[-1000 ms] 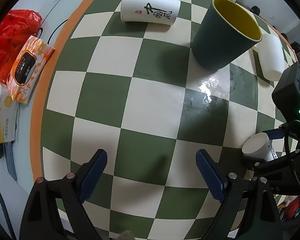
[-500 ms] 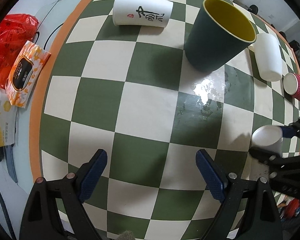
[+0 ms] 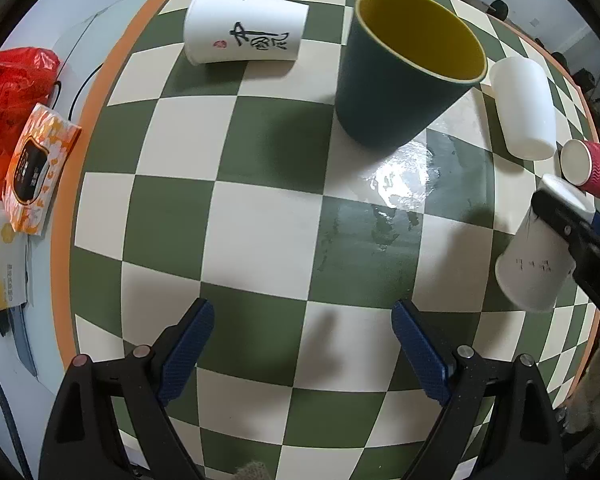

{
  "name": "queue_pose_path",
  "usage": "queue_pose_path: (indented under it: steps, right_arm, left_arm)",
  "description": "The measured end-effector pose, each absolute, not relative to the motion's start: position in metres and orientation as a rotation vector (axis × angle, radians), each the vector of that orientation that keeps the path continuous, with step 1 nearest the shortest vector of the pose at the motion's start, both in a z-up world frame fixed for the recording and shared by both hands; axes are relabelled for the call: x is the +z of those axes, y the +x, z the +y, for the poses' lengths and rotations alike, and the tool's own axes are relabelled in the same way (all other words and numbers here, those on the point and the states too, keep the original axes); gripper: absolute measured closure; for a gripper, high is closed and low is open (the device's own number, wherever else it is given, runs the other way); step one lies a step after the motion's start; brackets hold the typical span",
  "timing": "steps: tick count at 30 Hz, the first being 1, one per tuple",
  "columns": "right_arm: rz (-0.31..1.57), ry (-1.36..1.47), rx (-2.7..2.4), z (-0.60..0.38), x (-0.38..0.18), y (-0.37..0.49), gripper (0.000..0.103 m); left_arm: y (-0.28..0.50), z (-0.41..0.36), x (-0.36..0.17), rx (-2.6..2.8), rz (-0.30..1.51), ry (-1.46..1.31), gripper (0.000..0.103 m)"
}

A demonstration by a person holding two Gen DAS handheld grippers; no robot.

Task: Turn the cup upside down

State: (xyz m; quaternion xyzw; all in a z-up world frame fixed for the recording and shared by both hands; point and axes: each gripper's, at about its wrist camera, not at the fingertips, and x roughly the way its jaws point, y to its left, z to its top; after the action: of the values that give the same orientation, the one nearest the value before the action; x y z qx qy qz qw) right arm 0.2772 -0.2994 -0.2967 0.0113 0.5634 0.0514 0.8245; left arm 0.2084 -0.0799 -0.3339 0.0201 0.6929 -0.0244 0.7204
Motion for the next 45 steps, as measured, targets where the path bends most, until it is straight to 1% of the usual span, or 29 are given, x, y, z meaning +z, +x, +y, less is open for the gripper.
queue_pose_path:
  steps: [4, 11, 18, 27, 31, 32, 33, 34, 35, 36, 37, 39, 42, 45]
  right_arm:
    - [1.072, 0.06, 0.053, -0.303, -0.299, 0.269, 0.044]
    - [0.981, 0.092, 0.015, -0.305, -0.306, 0.248, 0.044]
    - [0.997, 0.063, 0.016, -0.298, -0.304, 0.231, 0.044]
    - [1.094, 0.113, -0.009, -0.302, -0.312, 0.212, 0.043]
    - [1.123, 0.144, -0.03, -0.307, -0.312, 0.208, 0.042]
    - [1.135, 0.155, -0.042, -0.309, -0.312, 0.207, 0.041]
    - [1.138, 0.164, -0.055, -0.311, -0.31, 0.206, 0.036]
    - [1.141, 0.176, -0.062, -0.313, -0.308, 0.205, 0.028]
    - [1.143, 0.19, -0.07, -0.315, -0.304, 0.203, 0.024]
    - [1.143, 0.197, -0.08, -0.317, -0.3, 0.201, 0.016]
    - [1.143, 0.202, -0.089, -0.319, -0.295, 0.199, 0.013]
    - [1.153, 0.205, -0.115, -0.321, -0.283, 0.194, 0.013]
    - [1.156, 0.2, -0.163, -0.324, -0.26, 0.182, 0.01]
    - [1.148, 0.188, -0.215, -0.326, -0.235, 0.167, 0.01]
  left_arm:
    - [0.212, -0.091, -0.338, -0.057, 1.531, 0.061, 0.012]
    - [0.213, -0.107, -0.339, -0.082, 1.522, 0.095, 0.012]
    - [0.21, -0.116, -0.34, -0.108, 1.516, 0.103, 0.012]
    - [0.2, -0.129, -0.337, -0.139, 1.499, 0.123, 0.012]
    - [0.193, -0.123, -0.33, -0.152, 1.479, 0.137, 0.012]
    - [0.192, -0.123, -0.327, -0.151, 1.471, 0.144, 0.012]
    - [0.19, -0.123, -0.324, -0.153, 1.465, 0.148, 0.012]
    - [0.189, -0.124, -0.321, -0.154, 1.457, 0.152, 0.012]
    - [0.19, -0.124, -0.317, -0.154, 1.447, 0.157, 0.012]
    - [0.188, -0.124, -0.313, -0.153, 1.438, 0.161, 0.012]
    - [0.188, -0.124, -0.306, -0.153, 1.427, 0.163, 0.012]
    - [0.185, -0.122, -0.294, -0.157, 1.399, 0.163, 0.012]
    - [0.178, -0.121, -0.27, -0.168, 1.348, 0.169, 0.012]
    - [0.167, -0.116, -0.242, -0.178, 1.286, 0.179, 0.012]
